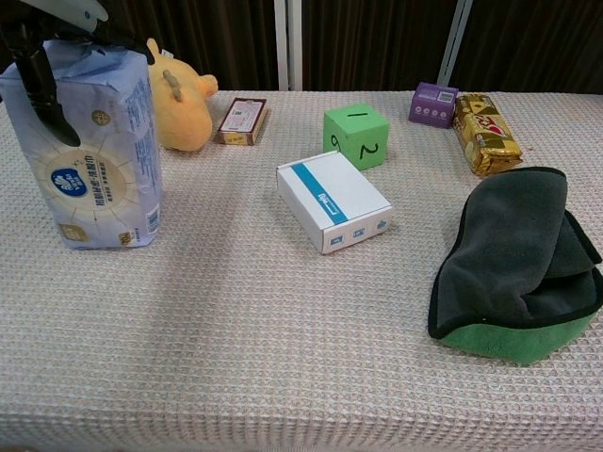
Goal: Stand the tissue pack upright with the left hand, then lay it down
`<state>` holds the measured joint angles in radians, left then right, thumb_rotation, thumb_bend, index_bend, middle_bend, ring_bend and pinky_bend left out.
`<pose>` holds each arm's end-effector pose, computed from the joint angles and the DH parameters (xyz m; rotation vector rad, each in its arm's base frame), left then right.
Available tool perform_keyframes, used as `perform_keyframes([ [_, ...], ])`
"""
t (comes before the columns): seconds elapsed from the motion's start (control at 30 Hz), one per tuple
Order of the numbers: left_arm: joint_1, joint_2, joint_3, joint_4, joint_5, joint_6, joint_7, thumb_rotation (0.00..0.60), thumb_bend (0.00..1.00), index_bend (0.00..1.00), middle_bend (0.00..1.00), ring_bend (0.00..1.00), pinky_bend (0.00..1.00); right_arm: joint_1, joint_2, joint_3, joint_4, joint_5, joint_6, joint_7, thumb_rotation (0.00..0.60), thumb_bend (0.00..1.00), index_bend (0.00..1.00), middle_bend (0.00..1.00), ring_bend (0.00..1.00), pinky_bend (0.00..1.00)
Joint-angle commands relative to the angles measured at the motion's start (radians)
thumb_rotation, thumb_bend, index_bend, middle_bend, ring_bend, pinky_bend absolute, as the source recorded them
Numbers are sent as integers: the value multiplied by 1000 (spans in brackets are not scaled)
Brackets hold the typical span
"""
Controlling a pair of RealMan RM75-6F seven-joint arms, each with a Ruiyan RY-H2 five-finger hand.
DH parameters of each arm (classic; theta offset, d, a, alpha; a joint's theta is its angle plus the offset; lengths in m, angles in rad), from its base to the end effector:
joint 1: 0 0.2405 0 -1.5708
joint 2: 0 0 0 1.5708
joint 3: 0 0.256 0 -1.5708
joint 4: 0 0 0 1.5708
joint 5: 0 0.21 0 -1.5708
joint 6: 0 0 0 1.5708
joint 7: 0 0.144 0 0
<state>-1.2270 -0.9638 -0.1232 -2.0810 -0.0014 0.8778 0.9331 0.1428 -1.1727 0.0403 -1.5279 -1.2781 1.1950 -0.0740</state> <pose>-0.0808 0.3411 0.0986 -1.9282 -1.0116 -0.3175 -0.3574 -0.1915 0.1235 1.4063 -1.1142 0.5937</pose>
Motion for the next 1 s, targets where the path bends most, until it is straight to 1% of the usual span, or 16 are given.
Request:
perform_keyframes([
  [0.03,-10,-8,8,26,22,6,-31,600,171,94,246,153,304,0,2,1,0,2,0,1,600,209,0,0,0,0],
  [0.07,5,-22,-2,28,56,32,-68,600,216,176,323,221,373,0,3,1,0,3,-1,1,600,209,0,0,0,0],
  [0.1,17,-30,-6,28,83,50,-92,600,240,230,373,266,415,0,3,1,0,4,-1,0,600,209,0,0,0,0],
  [0.13,27,-36,-5,28,108,65,-108,600,270,296,444,340,477,0,4,1,-2,4,-1,0,600,209,0,0,0,0],
  [0.17,37,-39,-2,24,132,77,-123,600,283,326,480,386,511,0,5,1,-4,2,-1,-1,600,209,0,0,0,0],
  [0.23,50,-34,3,12,172,97,-141,600,295,358,514,448,559,0,6,1,-5,1,1,-1,600,209,0,0,0,0],
  [0.33,81,-22,-6,-17,242,133,-189,600,297,380,536,491,587,1,6,1,-7,2,0,-1,600,209,0,0,0,0],
  [0.43,166,-12,-36,-49,422,165,-323,600,295,377,537,493,582,-1,5,1,-7,1,2,0,600,210,0,0,0,0],
  [0.47,219,-19,-53,-48,532,170,-415,600,292,375,537,493,578,-1,5,1,-7,2,3,0,600,210,0,0,0,0],
  [0.5,264,-29,-64,-39,619,168,-501,600,289,373,537,493,574,-2,5,0,-7,3,3,-1,600,209,0,0,0,0],
  [0.6,400,-73,-89,23,844,146,-816,600,285,362,532,485,535,-2,4,-1,-9,5,4,-8,600,210,0,0,0,0],
  [0.63,434,-88,-92,53,911,138,-908,600,285,358,530,483,522,-2,3,-1,-9,6,4,-10,600,211,0,0,0,0],
  [0.67,477,-112,-95,99,1004,137,-1033,600,285,357,529,481,513,-2,2,-2,-11,8,2,-14,600,211,0,0,0,0],
  [0.77,564,-192,-88,234,1189,177,-1327,600,284,349,529,477,517,-1,-1,-5,-14,12,-4,-27,600,210,0,0,0,0],
  [0.9,605,-258,-54,411,1336,175,-1609,600,284,335,529,461,522,3,-2,-9,-22,21,-16,-44,600,210,0,0,0,0],
  [1.0,622,-322,-21,546,1410,196,-1706,600,284,319,529,455,522,2,-2,-10,-27,24,-13,-55,600,210,0,0,0,0],
])
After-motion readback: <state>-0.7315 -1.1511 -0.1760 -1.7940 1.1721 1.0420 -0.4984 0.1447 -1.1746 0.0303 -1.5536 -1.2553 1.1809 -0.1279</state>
